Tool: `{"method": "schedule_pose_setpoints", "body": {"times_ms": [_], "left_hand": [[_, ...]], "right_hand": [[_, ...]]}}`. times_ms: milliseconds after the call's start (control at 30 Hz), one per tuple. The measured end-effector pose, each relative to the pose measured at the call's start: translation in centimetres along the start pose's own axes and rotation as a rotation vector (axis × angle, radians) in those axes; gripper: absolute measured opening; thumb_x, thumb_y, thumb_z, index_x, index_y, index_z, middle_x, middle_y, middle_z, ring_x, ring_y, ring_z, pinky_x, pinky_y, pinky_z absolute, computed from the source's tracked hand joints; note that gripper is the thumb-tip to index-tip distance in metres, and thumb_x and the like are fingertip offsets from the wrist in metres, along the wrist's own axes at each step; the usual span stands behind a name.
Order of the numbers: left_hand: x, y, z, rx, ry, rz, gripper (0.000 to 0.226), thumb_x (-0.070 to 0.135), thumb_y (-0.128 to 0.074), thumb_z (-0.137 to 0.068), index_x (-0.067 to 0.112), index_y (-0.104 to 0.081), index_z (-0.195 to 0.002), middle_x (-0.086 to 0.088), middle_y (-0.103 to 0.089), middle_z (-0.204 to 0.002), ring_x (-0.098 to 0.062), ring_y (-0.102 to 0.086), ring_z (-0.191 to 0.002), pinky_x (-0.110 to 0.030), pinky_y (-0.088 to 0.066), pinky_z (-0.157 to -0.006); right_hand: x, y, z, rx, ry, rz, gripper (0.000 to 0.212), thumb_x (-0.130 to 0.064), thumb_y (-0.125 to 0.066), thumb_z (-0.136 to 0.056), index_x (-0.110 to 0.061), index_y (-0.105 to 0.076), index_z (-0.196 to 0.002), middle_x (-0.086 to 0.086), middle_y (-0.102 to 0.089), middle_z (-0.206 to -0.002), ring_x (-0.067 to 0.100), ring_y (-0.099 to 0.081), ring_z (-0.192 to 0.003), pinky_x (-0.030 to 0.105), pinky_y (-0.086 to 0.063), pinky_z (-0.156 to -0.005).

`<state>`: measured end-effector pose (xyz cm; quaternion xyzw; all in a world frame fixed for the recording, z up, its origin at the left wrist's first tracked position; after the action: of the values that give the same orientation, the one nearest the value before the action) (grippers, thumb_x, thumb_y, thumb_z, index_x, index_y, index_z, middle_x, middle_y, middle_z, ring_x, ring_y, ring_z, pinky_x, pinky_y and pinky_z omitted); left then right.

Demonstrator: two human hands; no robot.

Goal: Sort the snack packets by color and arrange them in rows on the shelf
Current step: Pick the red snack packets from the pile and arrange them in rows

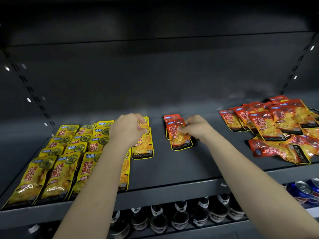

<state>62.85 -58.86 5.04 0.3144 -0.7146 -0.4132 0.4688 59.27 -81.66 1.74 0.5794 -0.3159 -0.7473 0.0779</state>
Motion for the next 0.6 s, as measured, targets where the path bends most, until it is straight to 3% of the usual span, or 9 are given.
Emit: {"method": "schedule_pose_setpoints", "body": {"times_ms": [133,300,467,600], "left_hand": [[-0.2,-0.2,-0.1,-0.003,-0.003,0.001,0.019,0.034,-0.073,-0.083,0.03,-0.066,-0.1,0.011,-0.07,-0.092,-0.016,-0.065,-0.092,-0.036,-0.053,-0.082],[-0.1,-0.2,0.0,0.008,0.003,-0.01,0.018,0.034,-0.072,-0.083,0.03,-0.066,-0.1,0.011,-0.07,-0.093,-0.016,-0.065,-0.094,-0.037,-0.053,-0.082],[0.5,-0.2,0.0,0.007,-0.013,-0.03,0.02,0.034,-0.07,-0.084,0.029,-0.066,-0.102,0.01,-0.071,-0.096,-0.016,-0.064,-0.097,-0.035,-0.052,-0.082],[1.7,-0.7,-0.1,-0.001,-0.041,-0.011,0.02,0.036,-0.071,-0.082,0.029,-0.066,-0.1,0.011,-0.071,-0.093,-0.016,-0.065,-0.096,-0.033,-0.051,-0.081]], "right_hand": [[0.3,-0.3,-0.4,0.022,-0.005,0.063,0.027,-0.025,-0.08,-0.077,-0.002,-0.071,-0.089,0.006,-0.072,-0.086,0.017,-0.065,-0.076,0.024,-0.047,-0.068],[0.2,-0.1,-0.2,0.027,-0.022,0.101,0.027,-0.029,-0.081,-0.075,-0.005,-0.069,-0.083,0.006,-0.071,-0.089,0.017,-0.064,-0.078,0.025,-0.047,-0.071],[-0.1,0.3,0.0,0.076,0.007,0.122,0.047,-0.028,-0.083,-0.073,-0.014,-0.052,-0.106,0.002,-0.058,-0.102,0.019,-0.056,-0.094,0.026,-0.041,-0.076],[0.5,0.7,0.2,0.068,0.048,0.095,0.048,-0.033,-0.083,-0.072,-0.017,-0.056,-0.108,0.003,-0.063,-0.108,0.022,-0.062,-0.103,0.038,-0.051,-0.09]]}}
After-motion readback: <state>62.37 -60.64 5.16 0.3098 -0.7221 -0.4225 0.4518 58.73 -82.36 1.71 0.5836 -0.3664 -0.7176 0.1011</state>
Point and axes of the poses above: each hand's wrist, its own z-axis away from the middle knuckle, its own y-axis out of the back of the hand, x = y × z, the point moved 1 cm from there along -z, towards the middle knuckle
